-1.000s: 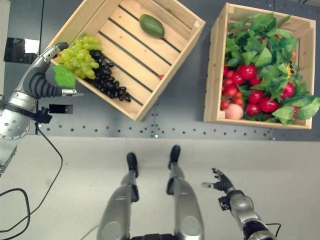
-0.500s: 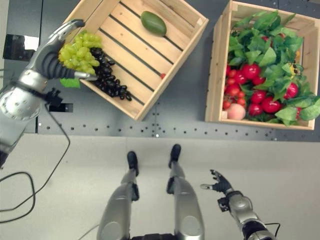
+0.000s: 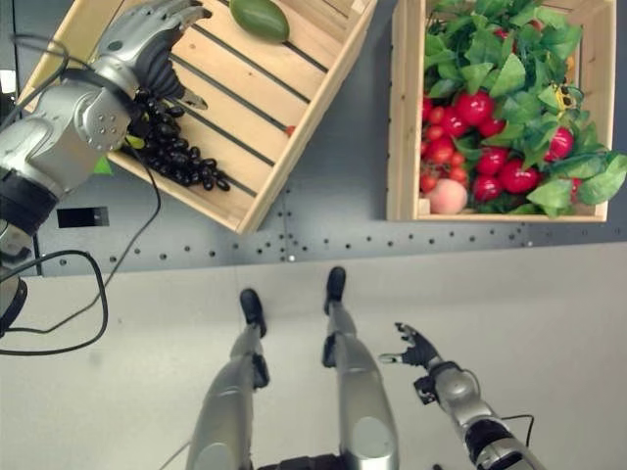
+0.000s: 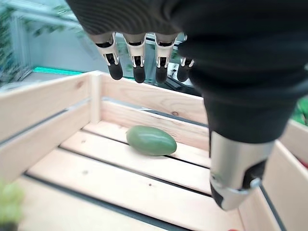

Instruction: Pick up the fruits from the basket on one side to the basket on the other side

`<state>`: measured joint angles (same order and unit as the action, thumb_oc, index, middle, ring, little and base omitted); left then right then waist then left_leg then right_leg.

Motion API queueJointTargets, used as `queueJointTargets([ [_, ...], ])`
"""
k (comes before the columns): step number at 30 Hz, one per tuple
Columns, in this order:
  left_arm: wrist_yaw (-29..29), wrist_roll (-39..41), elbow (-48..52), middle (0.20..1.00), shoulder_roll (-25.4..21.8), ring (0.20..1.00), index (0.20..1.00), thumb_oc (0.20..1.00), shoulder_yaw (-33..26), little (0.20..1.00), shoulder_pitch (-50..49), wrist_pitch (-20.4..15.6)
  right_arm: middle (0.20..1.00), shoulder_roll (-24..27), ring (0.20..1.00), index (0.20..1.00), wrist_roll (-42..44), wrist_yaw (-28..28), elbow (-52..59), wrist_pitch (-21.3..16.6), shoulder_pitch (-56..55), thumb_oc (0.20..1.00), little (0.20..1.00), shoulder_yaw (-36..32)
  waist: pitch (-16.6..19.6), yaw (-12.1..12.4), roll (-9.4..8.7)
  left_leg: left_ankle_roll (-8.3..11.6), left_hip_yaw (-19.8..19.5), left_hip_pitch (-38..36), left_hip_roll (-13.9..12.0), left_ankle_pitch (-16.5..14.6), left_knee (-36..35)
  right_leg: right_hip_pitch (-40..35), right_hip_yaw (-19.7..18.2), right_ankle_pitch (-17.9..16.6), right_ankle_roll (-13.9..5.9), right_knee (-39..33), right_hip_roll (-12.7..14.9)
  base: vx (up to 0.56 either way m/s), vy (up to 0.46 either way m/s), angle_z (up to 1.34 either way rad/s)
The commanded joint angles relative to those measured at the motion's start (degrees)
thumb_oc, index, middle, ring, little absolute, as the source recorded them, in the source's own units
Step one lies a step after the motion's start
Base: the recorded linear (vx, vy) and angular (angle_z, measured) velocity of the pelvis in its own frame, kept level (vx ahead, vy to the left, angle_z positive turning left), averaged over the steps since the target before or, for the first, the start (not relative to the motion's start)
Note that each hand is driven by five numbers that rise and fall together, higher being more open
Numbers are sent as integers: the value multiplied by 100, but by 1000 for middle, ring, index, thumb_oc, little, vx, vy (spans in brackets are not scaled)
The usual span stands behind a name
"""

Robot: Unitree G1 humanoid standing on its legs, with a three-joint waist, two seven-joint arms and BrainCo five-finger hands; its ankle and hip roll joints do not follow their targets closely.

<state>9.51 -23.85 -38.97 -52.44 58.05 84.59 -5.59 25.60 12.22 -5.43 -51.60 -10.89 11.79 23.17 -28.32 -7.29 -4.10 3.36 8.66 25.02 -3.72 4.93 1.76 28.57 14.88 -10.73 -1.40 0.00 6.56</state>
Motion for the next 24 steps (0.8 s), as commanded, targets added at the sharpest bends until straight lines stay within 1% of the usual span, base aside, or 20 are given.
queueJointTargets([
  [1, 187, -609, 30, 1000, -287, 1000, 1000, 1000, -107, 1000, 401, 46, 1000, 194, 1000, 1000, 228, -19, 174, -119, -130, 1000, 1000, -40, 81, 19, -2, -53, -124, 152, 4, -430, 530, 102, -43, 913, -822, 1156, 328, 0, 0, 0],
  [2, 179, -766, 38, 1000, -322, 1000, 1000, 1000, 18, 1000, 450, 58, 1000, 203, 1000, 1000, 253, -30, 178, -125, -148, 1000, 1000, -37, 89, 14, -3, -57, -128, 167, 3, -443, 547, 109, -51, 918, -817, 1152, 323, 0, 0, 0],
  [6, 192, -1049, 71, 1000, -446, 1000, 1000, 1000, 136, 1000, 411, 111, 1000, 232, 1000, 1000, 339, -50, 243, -164, -213, 1000, 1000, -45, 106, 15, -45, -60, -123, 225, -10, -491, 637, 143, -73, 932, -807, 1174, 312, 2, 1, 1],
  [13, 71, -1223, 165, 1000, -647, 1000, 1000, 1000, 256, 1000, 328, 107, 1000, 271, 1000, 1000, 351, -47, 257, -176, -279, 1000, 1000, -94, 110, 21, -28, -55, -140, 258, -12, -476, 630, 192, -81, 948, -779, 1184, 313, 0, 0, 0],
  [14, -39, -1221, 311, 1000, -830, 1000, 1000, 1000, 373, 1000, 323, 12, 1000, 311, 1000, 1000, 373, -65, 312, -167, -292, 1000, 1000, -127, 107, 27, -25, -53, -132, 252, -8, -470, 625, 195, -96, 933, -780, 1177, 308, 0, 0, 0],
  [16, -114, -1215, 316, 1000, -888, 1000, 1000, 1000, 499, 1000, 362, -34, 1000, 324, 1000, 1000, 381, -75, 291, -162, -299, 1000, 1000, -129, 109, 28, -23, -52, -133, 242, -10, -468, 619, 189, -91, 923, -780, 1171, 311, 0, 0, 0],
  [18, -233, -1246, 351, 1000, -1054, 1000, 1000, 1000, 749, 1000, 452, -115, 1000, 355, 1000, 1000, 360, -90, 277, -153, -312, 1000, 1000, -137, 114, 32, -16, -55, -121, 230, -13, -476, 625, 182, -99, 921, -779, 1161, 307, -9, 5, -2],
  [22, -339, -1320, 331, 1000, -1128, 1000, 1000, 1000, 1051, 1000, 549, -144, 1000, 394, 1000, 1000, 392, -130, 244, -134, -336, 1000, 1000, -158, 121, 37, -3, -54, -126, 237, -6, -478, 640, 180, -104, 916, -776, 1149, 305, -13, 4, -3],
  [24, -363, -1325, 336, 1000, -1184, 1000, 1000, 1000, 1092, 1000, 567, -165, 1000, 399, 1000, 1000, 397, -141, 243, -125, -351, 1000, 1000, -173, 122, 41, -1, -55, -119, 242, 0, -472, 644, 178, -111, 914, -778, 1148, 298, 0, 0, 0],
])
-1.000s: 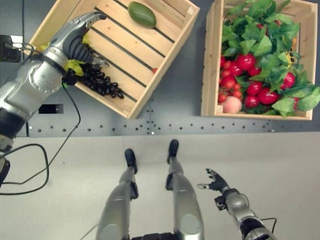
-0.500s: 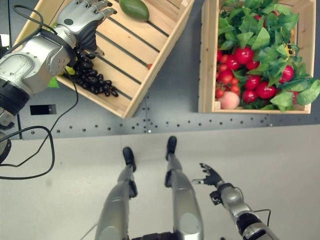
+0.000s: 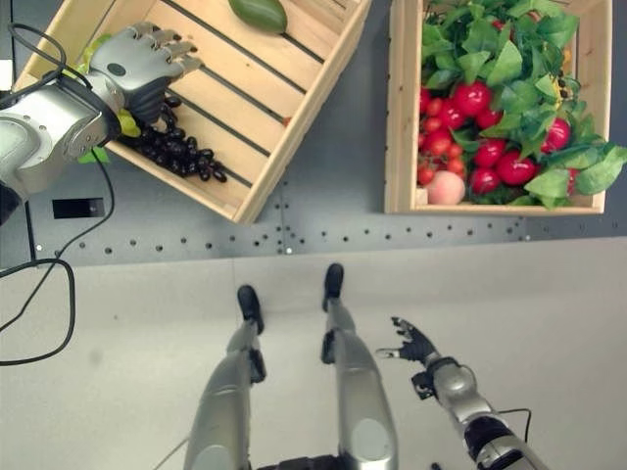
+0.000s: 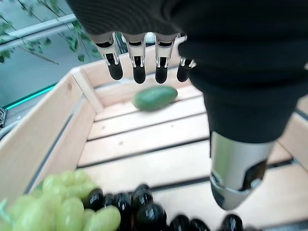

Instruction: Pick up the fruits from the basket on one side to the basket on the other side

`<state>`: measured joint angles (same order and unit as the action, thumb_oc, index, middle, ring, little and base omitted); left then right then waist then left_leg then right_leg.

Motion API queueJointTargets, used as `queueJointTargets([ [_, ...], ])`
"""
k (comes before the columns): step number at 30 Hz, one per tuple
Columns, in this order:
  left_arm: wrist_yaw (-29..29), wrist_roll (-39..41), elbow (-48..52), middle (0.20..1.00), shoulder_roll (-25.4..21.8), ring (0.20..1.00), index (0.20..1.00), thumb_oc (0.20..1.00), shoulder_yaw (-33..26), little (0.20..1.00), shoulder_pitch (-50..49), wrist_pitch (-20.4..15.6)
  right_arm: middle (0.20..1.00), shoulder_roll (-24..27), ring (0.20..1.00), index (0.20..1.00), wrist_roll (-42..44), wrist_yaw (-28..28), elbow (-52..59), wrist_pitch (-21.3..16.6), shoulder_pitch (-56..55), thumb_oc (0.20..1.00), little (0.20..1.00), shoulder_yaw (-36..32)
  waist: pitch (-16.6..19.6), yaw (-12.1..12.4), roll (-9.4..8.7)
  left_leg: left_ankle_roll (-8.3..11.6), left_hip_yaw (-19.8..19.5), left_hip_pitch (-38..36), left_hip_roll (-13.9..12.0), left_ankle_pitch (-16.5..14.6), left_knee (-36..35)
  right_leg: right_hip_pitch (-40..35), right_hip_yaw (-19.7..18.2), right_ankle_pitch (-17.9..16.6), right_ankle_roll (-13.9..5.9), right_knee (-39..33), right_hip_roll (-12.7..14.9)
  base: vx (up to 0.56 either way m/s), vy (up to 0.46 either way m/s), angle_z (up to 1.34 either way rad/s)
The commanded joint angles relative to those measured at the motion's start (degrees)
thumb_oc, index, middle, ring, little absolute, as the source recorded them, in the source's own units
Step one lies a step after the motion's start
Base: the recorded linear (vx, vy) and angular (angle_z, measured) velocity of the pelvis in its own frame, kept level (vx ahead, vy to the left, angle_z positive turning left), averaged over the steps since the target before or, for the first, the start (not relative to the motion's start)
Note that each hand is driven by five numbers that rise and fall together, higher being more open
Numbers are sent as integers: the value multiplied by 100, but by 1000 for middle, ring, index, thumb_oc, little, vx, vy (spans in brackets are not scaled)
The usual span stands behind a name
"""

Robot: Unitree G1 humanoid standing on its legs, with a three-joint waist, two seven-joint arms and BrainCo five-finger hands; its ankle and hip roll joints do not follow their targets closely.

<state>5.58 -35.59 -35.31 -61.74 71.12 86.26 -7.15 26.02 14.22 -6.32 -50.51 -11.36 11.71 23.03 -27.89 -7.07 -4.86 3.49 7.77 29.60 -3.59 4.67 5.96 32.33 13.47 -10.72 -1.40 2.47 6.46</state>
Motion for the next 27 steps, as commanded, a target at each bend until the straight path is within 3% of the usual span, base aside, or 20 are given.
queueJointTargets([
  [1, 4, -178, -32, 1000, -261, 1000, 1000, 1000, -160, 1000, 400, -17, 1000, 352, 1000, 1000, 193, -61, 101, -68, -362, 1000, 1000, -166, 89, 25, 88, -65, -37, -210, -11, -438, 224, -199, 42, 907, -776, 894, 311, 0, 0, 0],
  [12, -219, -175, -8, 1000, -353, 1000, 1000, 1000, 49, 1000, 506, -51, 1000, 426, 1000, 1000, 169, -86, 102, -16, -391, 1000, 1000, -221, 84, 31, 125, -66, -36, -194, -4, -414, 216, -198, 40, 874, -785, 855, 310, 0, 0, 0],
  [27, -203, -209, -1263, 1000, -426, 1000, 1000, 1000, 194, 1000, 473, 82, 1000, 517, 1000, 1000, 229, -142, 93, 4, -448, 1000, 1000, -276, 126, 5, 84, -53, -8, -118, -48, -393, 267, -152, 23, 836, -773, 810, 281, 0, 0, 0],
])
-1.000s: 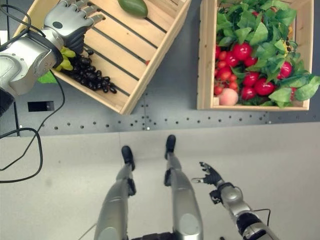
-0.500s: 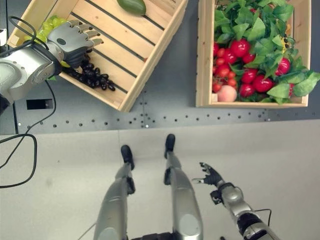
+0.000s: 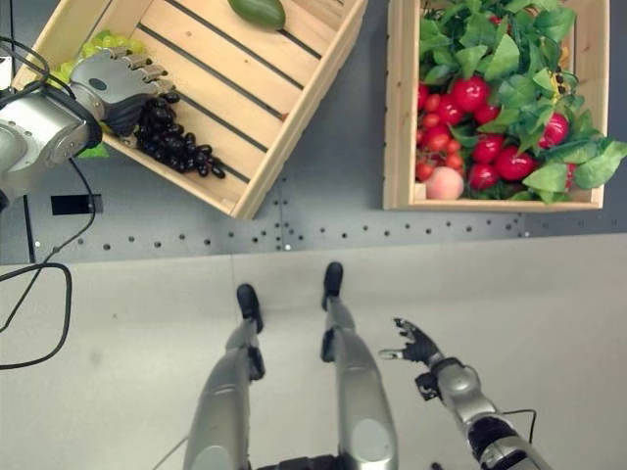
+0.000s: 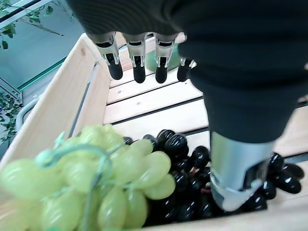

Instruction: Pick up the fruits from the basket on one side to the basket on the other side

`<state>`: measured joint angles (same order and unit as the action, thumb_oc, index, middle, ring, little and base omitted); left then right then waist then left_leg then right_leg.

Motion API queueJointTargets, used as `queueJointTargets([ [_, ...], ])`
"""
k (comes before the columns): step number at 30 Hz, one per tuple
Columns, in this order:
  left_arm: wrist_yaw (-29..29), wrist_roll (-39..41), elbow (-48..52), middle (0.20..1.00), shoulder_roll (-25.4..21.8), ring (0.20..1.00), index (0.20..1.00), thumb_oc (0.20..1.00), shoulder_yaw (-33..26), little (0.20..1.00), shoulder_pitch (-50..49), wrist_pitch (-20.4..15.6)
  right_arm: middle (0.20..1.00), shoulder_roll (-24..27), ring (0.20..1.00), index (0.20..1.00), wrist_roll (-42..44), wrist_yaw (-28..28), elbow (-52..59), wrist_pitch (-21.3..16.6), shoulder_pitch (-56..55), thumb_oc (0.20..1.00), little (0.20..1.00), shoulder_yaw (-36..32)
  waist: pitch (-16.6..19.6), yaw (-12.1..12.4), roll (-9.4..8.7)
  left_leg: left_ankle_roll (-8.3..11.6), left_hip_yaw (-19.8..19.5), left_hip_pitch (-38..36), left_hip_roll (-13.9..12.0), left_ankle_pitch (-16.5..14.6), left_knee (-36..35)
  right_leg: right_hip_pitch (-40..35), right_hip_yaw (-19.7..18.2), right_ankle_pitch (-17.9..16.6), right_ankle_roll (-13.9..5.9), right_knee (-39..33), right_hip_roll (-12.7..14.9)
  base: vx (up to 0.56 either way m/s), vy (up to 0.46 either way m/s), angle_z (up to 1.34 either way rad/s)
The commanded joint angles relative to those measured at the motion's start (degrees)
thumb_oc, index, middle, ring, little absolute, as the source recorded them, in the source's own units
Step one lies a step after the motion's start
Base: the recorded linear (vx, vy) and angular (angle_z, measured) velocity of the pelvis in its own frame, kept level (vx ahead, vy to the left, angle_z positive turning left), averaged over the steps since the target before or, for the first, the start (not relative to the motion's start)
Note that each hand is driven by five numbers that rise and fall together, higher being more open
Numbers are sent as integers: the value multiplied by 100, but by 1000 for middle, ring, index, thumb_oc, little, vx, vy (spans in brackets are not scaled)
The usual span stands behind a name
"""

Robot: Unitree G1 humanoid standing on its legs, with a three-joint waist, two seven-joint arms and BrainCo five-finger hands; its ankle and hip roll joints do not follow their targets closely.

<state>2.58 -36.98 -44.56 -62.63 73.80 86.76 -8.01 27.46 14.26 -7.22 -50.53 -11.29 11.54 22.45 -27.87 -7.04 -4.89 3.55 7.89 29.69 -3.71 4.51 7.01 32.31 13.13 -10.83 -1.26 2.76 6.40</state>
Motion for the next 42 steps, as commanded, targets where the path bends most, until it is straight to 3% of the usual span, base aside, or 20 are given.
queueJointTargets([
  [1, 116, -64, -490, 1000, -334, 1000, 1000, 1000, -81, 1000, 418, 182, 1000, 378, 1000, 1000, 229, -62, 90, 1, -432, 1000, 1000, -202, 130, 0, 85, -58, -13, -121, -43, -373, 169, -146, 53, 841, -784, 775, 282, -21, -3, -3],
  [5, 112, -38, -1460, 1000, -324, 1000, 1000, 1000, -47, 1000, 385, 257, 1000, 411, 1000, 1000, 291, -83, 41, 1, -377, 1000, 1000, -169, 150, -27, 57, -50, -1, -103, -75, -338, 150, -117, 39, 804, -781, 751, 260, -17, -2, -11],
  [15, -106, -56, -2285, 1000, -281, 1000, 1000, 1000, -33, 1000, 306, 322, 1000, 428, 1000, 1000, 387, -140, -74, 49, -289, 1000, 1000, -113, 191, -58, 5, -47, 2, -31, -98, -328, 163, -68, 42, 769, -785, 715, 246, -2, -1, -1],
  [32, -4, 25, -2441, 1000, 8, 1000, 1000, 1000, -345, 1000, 164, 385, 1000, 466, 1000, 1000, 401, -189, 137, 31, -299, 1000, 1000, -43, 192, -156, -142, -56, 50, 88, -93, -339, 202, 39, -11, 716, -798, 685, 223, 0, 0, 0],
  [37, 155, 166, -2091, 1000, 321, 1000, 1000, 1000, -463, 1000, 432, 434, 1000, 421, 1000, 1000, 393, -175, 119, 29, -314, 1000, 1000, -36, 183, -157, -147, -63, 14, 95, -83, -337, 200, 32, 18, 730, -802, 709, 238, 3, -2, 2],
  [42, 305, 287, -1745, 1000, 326, 1000, 1000, 1000, -561, 1000, 487, 440, 1000, 408, 1000, 1000, 442, -181, 222, 9, -337, 1000, 1000, -41, 188, -141, -137, -62, -7, 91, -67, -347, 204, 23, 47, 750, -801, 737, 253, 0, 0, 0],
])
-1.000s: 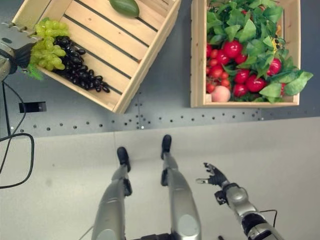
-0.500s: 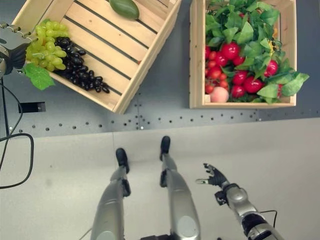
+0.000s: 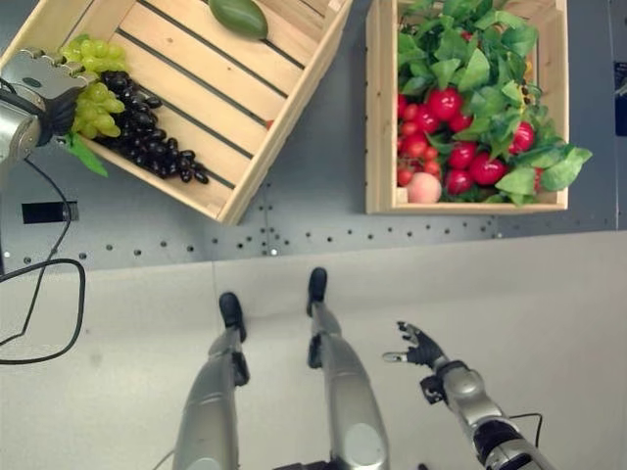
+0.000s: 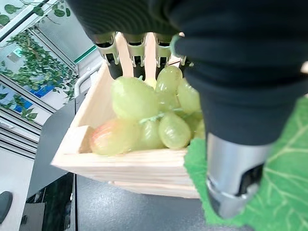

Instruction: Pick up the fruits from the basket on one side to the basket on the other side

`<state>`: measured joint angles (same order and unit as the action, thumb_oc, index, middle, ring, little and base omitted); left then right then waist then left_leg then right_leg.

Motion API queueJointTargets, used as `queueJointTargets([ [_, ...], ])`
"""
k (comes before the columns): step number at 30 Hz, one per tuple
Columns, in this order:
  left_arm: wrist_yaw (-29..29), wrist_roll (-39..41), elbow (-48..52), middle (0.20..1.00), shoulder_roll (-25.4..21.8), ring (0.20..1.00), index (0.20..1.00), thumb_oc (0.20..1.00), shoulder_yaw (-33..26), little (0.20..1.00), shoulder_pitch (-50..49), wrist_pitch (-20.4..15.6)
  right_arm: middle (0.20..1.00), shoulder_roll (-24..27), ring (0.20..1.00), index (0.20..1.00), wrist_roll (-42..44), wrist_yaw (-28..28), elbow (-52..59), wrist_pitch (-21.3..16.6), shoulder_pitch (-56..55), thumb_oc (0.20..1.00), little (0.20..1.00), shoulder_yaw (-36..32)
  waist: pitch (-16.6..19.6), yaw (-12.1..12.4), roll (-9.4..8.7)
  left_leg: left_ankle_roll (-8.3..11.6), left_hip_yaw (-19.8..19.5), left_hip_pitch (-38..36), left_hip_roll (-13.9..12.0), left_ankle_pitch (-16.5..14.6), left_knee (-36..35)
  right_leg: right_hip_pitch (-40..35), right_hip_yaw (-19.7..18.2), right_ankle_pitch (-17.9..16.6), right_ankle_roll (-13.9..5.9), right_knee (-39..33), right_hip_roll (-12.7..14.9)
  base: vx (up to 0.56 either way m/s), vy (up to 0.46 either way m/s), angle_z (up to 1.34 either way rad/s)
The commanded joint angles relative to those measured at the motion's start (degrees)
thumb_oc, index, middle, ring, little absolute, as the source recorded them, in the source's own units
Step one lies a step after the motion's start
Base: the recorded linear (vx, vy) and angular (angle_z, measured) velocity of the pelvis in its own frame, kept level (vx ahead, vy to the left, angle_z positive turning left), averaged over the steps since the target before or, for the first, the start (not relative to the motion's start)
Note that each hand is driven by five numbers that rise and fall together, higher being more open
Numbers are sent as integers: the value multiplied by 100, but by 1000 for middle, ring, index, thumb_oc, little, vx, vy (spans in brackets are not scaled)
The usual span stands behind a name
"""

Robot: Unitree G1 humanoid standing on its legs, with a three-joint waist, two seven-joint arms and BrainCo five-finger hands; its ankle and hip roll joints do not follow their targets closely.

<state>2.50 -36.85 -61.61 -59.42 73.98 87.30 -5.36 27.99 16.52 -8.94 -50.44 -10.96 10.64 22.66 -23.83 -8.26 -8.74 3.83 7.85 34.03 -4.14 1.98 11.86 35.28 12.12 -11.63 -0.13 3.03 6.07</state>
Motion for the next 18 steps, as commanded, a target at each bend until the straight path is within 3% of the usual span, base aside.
queueJointTargets([
  [1, 350, 297, 38, 1000, 57, 1000, 1000, 1000, -603, 1000, 480, 188, 1000, 356, 1000, 1000, 203, 4, 215, -33, -244, 1000, 1000, -63, -218, -17, 247, -90, -6, -341, -18, -96, -281, -268, 144, 837, -915, 713, 288, 0, 0, 0],
  [18, 390, 358, -414, 1000, 243, 1000, 1000, 1000, -748, 1000, 442, 237, 1000, 414, 1000, 1000, 224, -44, 349, -41, -285, 1000, 1000, -7, -217, -152, 103, -102, 44, -120, -73, -148, -91, -64, 65, 810, -911, 765, 254, 0, 0, 0],
])
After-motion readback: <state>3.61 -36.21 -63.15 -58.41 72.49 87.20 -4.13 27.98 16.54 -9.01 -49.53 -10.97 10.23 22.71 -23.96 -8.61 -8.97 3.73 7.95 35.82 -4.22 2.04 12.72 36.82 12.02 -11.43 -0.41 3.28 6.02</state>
